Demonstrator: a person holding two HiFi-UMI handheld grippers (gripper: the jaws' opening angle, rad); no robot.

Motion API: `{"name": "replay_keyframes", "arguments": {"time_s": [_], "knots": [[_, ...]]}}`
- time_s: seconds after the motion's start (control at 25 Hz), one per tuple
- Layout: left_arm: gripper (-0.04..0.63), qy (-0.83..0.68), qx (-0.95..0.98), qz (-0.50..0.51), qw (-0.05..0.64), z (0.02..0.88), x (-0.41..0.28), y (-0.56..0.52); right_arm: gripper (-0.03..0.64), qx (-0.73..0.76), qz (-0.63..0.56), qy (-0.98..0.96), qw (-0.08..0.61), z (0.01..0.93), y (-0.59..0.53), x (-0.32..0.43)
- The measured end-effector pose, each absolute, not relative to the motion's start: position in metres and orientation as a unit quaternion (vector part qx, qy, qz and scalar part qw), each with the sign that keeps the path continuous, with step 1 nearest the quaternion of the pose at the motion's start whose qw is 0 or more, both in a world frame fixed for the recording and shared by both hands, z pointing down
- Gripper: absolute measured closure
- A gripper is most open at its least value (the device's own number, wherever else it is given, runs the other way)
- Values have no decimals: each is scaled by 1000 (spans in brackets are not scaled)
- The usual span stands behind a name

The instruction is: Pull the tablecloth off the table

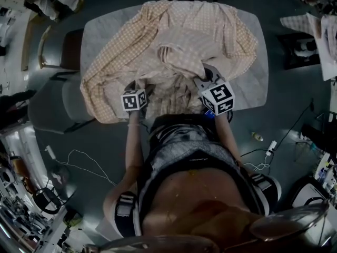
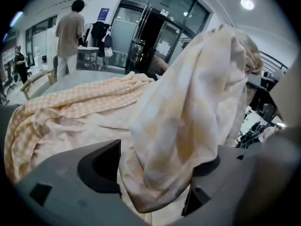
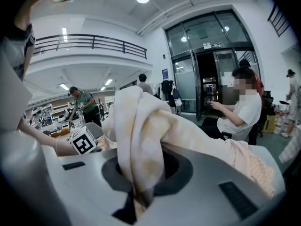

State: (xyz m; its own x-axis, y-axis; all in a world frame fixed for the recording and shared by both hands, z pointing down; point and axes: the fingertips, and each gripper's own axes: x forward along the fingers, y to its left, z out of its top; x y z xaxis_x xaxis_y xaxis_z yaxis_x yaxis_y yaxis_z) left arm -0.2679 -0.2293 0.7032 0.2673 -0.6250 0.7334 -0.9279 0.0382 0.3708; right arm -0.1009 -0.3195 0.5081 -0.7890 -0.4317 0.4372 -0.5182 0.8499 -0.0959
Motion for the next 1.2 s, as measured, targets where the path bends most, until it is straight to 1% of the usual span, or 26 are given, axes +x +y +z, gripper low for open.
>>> {"name": "replay_keyframes", "arguments": {"time_s": [0.24,0.44,0.6,0.64,0.76,0.88,0.92,1.04,1.2], "knots": [[202,-612,607,224,454,739,-294,-222,532,227,123,-939,228,533,-305,-125],[199,-608,588,241,476,769,-287,-219,532,210,128,-938,244,545,-299,-131],[205,-638,592,282,405,778,-279,-225,532,207,135,-938,244,548,-299,-127],[240,-636,601,279,395,776,-274,-227,532,208,136,-938,243,547,-299,-127],[379,-619,622,272,395,770,-257,-230,532,207,139,-938,241,545,-297,-127],[518,-591,636,266,418,772,-237,-231,532,206,140,-939,237,544,-295,-121],[535,-580,640,259,432,772,-231,-232,532,208,140,-939,235,543,-295,-118],[554,-544,673,207,457,757,-207,-240,532,216,138,-939,228,539,-296,-111],[557,-521,726,143,425,712,-186,-252,532,231,136,-938,221,533,-300,-99]]}}
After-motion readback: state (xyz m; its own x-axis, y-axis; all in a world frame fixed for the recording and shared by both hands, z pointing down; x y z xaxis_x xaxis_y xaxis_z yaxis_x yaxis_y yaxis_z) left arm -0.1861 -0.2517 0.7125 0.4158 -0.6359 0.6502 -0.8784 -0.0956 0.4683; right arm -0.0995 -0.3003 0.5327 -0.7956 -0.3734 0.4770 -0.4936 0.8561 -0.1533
